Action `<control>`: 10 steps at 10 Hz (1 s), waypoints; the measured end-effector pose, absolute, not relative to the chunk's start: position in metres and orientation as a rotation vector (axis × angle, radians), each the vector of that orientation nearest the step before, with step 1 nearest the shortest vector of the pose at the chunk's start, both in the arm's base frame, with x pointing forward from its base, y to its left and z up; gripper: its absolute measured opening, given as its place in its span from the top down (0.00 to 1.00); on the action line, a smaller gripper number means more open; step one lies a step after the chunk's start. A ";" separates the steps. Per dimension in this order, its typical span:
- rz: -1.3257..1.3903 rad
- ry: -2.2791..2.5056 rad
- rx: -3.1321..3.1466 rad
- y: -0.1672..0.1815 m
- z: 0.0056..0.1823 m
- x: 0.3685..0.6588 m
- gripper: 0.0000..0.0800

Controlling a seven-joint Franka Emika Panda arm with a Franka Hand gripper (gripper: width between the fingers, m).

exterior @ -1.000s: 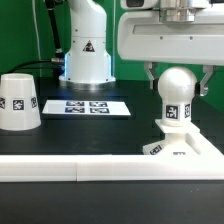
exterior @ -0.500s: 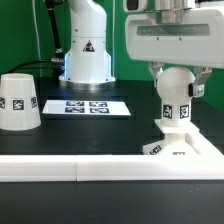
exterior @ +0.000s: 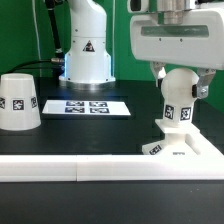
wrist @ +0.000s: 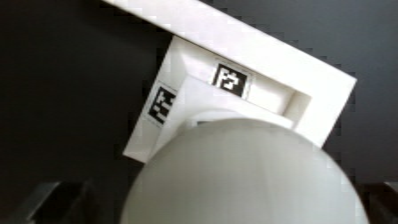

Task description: Assemble lamp

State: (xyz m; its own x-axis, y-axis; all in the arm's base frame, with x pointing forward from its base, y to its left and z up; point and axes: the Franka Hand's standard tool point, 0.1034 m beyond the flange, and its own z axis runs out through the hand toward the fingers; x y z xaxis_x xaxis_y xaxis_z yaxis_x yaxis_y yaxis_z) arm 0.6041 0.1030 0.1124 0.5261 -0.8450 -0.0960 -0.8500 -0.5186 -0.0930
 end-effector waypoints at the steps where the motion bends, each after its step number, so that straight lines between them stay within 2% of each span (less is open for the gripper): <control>1: 0.045 1.404 -2.663 0.105 0.113 0.604 0.13; 4: 0.004 0.955 -2.849 0.113 0.115 0.604 0.13; 10: -0.031 0.377 -2.985 0.113 0.114 0.603 0.13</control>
Offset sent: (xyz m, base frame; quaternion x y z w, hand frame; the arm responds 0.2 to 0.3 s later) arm -0.0037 0.0074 0.0017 0.0063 0.0233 -0.3463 0.9378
